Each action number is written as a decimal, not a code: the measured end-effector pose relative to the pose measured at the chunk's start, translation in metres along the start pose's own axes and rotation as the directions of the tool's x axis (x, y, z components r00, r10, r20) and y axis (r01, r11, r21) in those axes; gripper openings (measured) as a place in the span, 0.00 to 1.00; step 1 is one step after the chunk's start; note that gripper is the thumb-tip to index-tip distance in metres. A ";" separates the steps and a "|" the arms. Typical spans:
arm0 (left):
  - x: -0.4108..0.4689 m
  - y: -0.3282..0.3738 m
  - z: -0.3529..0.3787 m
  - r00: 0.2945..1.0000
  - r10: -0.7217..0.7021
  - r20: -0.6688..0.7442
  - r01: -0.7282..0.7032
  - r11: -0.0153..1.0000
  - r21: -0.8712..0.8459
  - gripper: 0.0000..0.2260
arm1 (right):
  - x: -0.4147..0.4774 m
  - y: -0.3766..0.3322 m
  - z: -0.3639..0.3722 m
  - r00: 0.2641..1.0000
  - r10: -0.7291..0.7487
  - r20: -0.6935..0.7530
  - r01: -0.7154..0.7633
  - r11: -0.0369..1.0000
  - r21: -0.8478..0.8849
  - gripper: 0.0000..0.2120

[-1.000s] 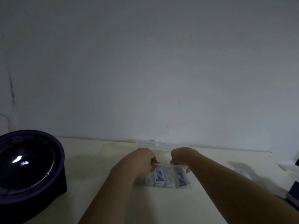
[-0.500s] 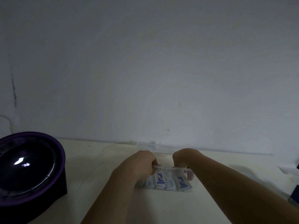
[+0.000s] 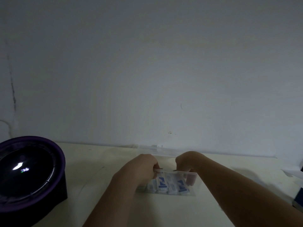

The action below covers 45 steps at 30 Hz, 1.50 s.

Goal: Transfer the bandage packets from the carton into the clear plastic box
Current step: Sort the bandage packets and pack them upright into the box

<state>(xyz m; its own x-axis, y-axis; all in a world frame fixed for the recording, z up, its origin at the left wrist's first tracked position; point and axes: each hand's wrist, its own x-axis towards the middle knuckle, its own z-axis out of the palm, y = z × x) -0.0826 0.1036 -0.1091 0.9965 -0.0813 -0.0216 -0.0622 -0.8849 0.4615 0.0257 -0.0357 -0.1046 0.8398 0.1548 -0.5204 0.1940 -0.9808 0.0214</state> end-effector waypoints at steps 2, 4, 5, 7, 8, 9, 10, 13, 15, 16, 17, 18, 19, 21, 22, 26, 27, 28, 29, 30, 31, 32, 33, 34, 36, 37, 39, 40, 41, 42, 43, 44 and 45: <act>0.000 0.000 0.000 1.000 0.002 -0.003 -0.002 1.000 0.002 0.12 | 0.003 0.000 0.001 1.000 -0.009 -0.002 0.009 1.000 -0.019 0.17; 0.000 0.000 0.001 1.000 0.003 -0.007 -0.003 1.000 0.000 0.12 | 0.004 0.000 0.003 0.998 -0.016 -0.060 0.011 0.996 -0.084 0.15; 0.000 0.000 0.001 1.000 0.003 -0.009 -0.003 1.000 -0.001 0.12 | 0.006 -0.001 0.004 0.995 -0.023 -0.092 0.012 0.993 -0.118 0.15; 0.000 -0.001 0.001 1.000 0.004 -0.009 -0.004 1.000 -0.002 0.12 | 0.011 -0.001 0.006 0.989 -0.037 -0.141 0.013 0.986 -0.168 0.16; 0.000 -0.001 0.001 1.000 0.004 -0.008 -0.004 1.000 -0.002 0.12 | 0.013 -0.002 0.007 0.984 -0.045 -0.170 0.011 0.980 -0.198 0.16; 0.000 -0.001 0.001 1.000 0.004 -0.006 -0.004 1.000 -0.001 0.12 | 0.015 -0.002 0.008 0.981 -0.047 -0.189 0.003 0.975 -0.224 0.16; -0.001 -0.001 0.001 1.000 0.005 -0.005 -0.005 1.000 0.000 0.12 | 0.017 -0.002 0.009 0.980 -0.045 -0.192 -0.004 0.969 -0.248 0.17; 0.000 -0.001 0.001 1.000 0.009 0.002 -0.009 1.000 0.004 0.13 | 0.025 0.000 0.011 0.984 -0.039 -0.175 -0.013 0.957 -0.289 0.17; -0.001 -0.001 0.000 1.000 0.012 0.000 -0.012 1.000 0.009 0.13 | 0.027 0.001 0.012 0.983 -0.043 -0.176 -0.013 0.953 -0.304 0.18; -0.001 -0.001 0.000 1.000 0.012 -0.001 -0.012 1.000 0.012 0.13 | 0.028 0.002 0.011 0.984 -0.039 -0.173 -0.015 0.954 -0.299 0.18; -0.001 0.000 -0.001 1.000 0.012 -0.001 -0.012 1.000 0.016 0.13 | 0.027 0.002 0.011 0.985 -0.031 -0.168 -0.019 0.957 -0.290 0.18; -0.001 0.000 -0.001 1.000 0.011 0.001 -0.011 1.000 0.019 0.13 | 0.026 0.002 0.009 0.986 -0.037 -0.165 -0.012 0.958 -0.287 0.18; -0.001 0.000 -0.001 1.000 0.010 0.004 -0.010 1.000 0.020 0.13 | 0.022 0.002 0.008 0.986 -0.046 -0.159 -0.002 0.957 -0.289 0.18; 0.000 0.000 -0.001 1.000 0.005 0.014 -0.005 1.000 0.017 0.13 | 0.016 0.002 0.004 0.989 -0.061 -0.135 0.018 0.953 -0.303 0.18; 0.000 0.000 -0.001 1.000 0.002 0.017 -0.003 1.000 0.014 0.13 | 0.013 0.002 0.003 0.990 -0.075 -0.123 0.034 0.950 -0.309 0.18; 0.001 -0.002 -0.001 1.000 -0.004 0.006 0.004 1.000 0.010 0.13 | -0.010 0.001 -0.005 0.986 -0.116 -0.117 0.094 0.979 -0.178 0.16; 0.001 -0.003 -0.001 1.000 -0.004 0.002 0.004 1.000 0.017 0.13 | -0.014 0.000 -0.009 0.983 -0.120 -0.137 0.111 0.991 -0.074 0.11; 0.002 -0.003 -0.001 1.000 -0.003 0.001 0.003 1.000 0.023 0.13 | -0.020 0.001 -0.013 0.974 -0.135 -0.180 0.138 0.990 0.004 0.08; 0.003 -0.003 -0.001 1.000 -0.003 -0.001 0.003 1.000 0.028 0.13 | -0.027 0.002 -0.018 0.956 -0.156 -0.250 0.174 0.983 0.054 0.08; 0.003 -0.003 -0.001 1.000 0.004 -0.008 -0.004 0.999 0.033 0.13 | -0.035 0.004 -0.024 0.933 -0.168 -0.318 0.208 0.973 0.096 0.10; 0.003 -0.004 -0.002 1.000 0.010 -0.017 -0.009 0.999 0.042 0.13 | -0.041 0.009 -0.029 0.902 -0.195 -0.385 0.250 0.963 0.100 0.11; 0.002 -0.004 -0.002 0.999 0.017 -0.029 -0.015 0.998 0.054 0.13 | -0.050 0.015 -0.033 0.857 -0.234 -0.459 0.303 0.949 0.083 0.11; 0.002 -0.004 -0.005 0.999 0.016 -0.044 -0.013 0.998 0.067 0.13 | -0.059 0.022 -0.037 0.802 -0.267 -0.534 0.357 0.931 0.072 0.11; 0.002 -0.003 -0.005 0.998 0.018 -0.061 -0.013 0.997 0.079 0.12 | -0.070 0.033 -0.037 0.750 -0.275 -0.602 0.397 0.915 0.076 0.10; 0.001 -0.003 -0.009 0.995 0.004 -0.100 0.005 0.996 0.086 0.11 | -0.086 0.053 -0.036 0.654 -0.253 -0.713 0.434 0.898 0.079 0.09; 0.002 -0.002 -0.010 0.994 0.001 -0.111 0.008 0.997 0.077 0.11 | -0.091 0.066 -0.031 0.621 -0.221 -0.752 0.435 0.895 0.097 0.08; -0.002 0.002 -0.008 0.991 0.006 -0.132 0.000 0.999 0.043 0.12 | -0.096 0.092 -0.010 0.597 -0.147 -0.789 0.415 0.898 0.147 0.07; -0.004 0.006 -0.006 0.988 0.015 -0.155 -0.009 0.999 0.042 0.12 | -0.097 0.107 0.004 0.604 -0.121 -0.788 0.392 0.906 0.161 0.06; -0.006 0.010 -0.005 0.982 0.024 -0.189 -0.012 0.998 0.064 0.12 | -0.098 0.122 0.018 0.635 -0.109 -0.765 0.360 0.918 0.168 0.07; -0.008 0.015 -0.005 0.970 0.037 -0.239 -0.011 0.994 0.108 0.12 | -0.098 0.136 0.031 0.688 -0.111 -0.718 0.326 0.930 0.169 0.07; -0.011 0.019 -0.005 0.956 0.059 -0.286 -0.016 0.989 0.150 0.12 | -0.099 0.147 0.044 0.757 -0.122 -0.642 0.289 0.944 0.161 0.10; -0.014 0.025 -0.006 0.939 0.098 -0.330 -0.039 0.983 0.180 0.13 | -0.101 0.159 0.056 0.824 -0.127 -0.551 0.246 0.958 0.148 0.13; -0.017 0.031 -0.006 0.923 0.130 -0.361 -0.065 0.981 0.184 0.13 | -0.102 0.168 0.066 0.881 -0.125 -0.456 0.204 0.971 0.127 0.17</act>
<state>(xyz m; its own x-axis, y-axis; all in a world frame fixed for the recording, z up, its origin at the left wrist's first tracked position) -0.1012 0.0808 -0.0891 0.9325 -0.0240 0.3604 -0.1367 -0.9470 0.2907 -0.0609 -0.2240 -0.1044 0.9469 0.3136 -0.0717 0.2951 -0.9355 -0.1943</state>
